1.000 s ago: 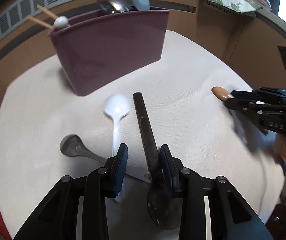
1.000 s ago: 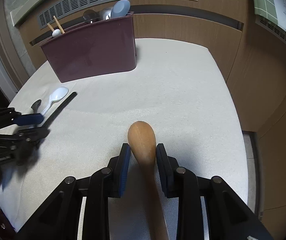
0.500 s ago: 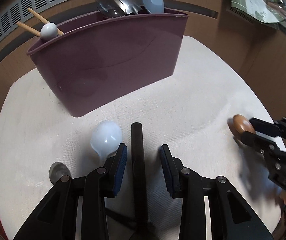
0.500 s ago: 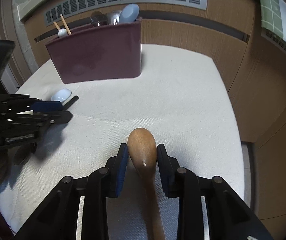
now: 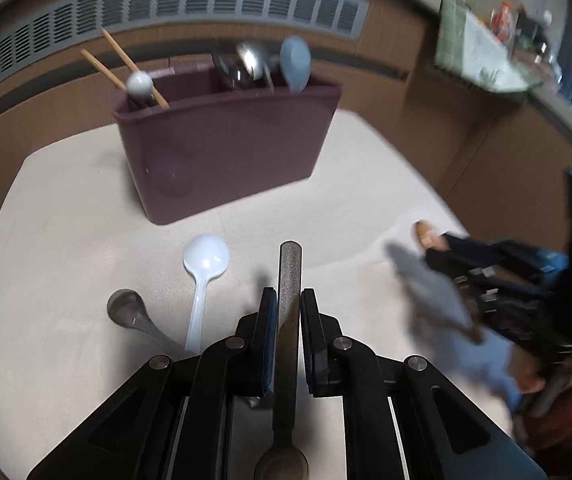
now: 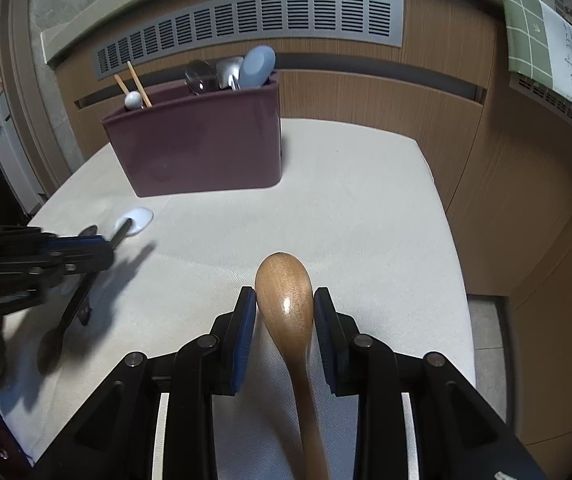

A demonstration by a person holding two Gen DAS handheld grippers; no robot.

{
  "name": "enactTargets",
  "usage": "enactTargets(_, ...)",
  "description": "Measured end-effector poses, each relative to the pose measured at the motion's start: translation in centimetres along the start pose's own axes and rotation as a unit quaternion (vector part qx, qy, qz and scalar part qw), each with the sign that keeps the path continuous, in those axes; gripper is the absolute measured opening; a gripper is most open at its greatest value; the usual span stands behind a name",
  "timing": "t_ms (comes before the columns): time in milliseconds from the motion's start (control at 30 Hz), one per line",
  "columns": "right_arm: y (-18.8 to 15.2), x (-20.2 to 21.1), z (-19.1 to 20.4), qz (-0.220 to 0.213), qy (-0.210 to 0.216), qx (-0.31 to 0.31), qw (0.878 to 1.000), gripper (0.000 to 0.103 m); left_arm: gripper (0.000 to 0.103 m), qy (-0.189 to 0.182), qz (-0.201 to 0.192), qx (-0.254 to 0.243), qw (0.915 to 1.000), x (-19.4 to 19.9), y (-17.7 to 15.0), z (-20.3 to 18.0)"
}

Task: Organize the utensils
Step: 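Lift the black-handled spoon with the left tool while the right tool carries the wooden spoon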

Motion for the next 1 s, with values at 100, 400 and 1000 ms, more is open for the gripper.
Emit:
enactTargets(100, 0.3, 0.3, 0.2, -0.005, 0.004, -0.002, 1.000, 0.027, 0.012, -0.009, -0.029, 0.007, 0.9995, 2.1, 0.6, -0.2)
enactTargets(400, 0.8, 1.0, 0.4, -0.018, 0.008, -0.003, 1.000, 0.027, 0.011, -0.009, -0.059, 0.024, 0.9979, 3.9, 1.9, 0.9)
enactTargets(1000, 1.6, 1.5, 0.8, -0.026, 0.010, -0.005, 1.000, 0.027, 0.006, 0.022, -0.087, 0.045, 0.9949, 6.1, 2.2, 2.6)
Point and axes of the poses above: each gripper's, at about its wrist camera, not at the fingertips, and x roughly against the way its jaws point, z to its left, y to its top, the point moved 3 cm from there along -x, roughly the way its jaws point, and after that the axes turned 2 degrees about -x, right-handed, at the moved point
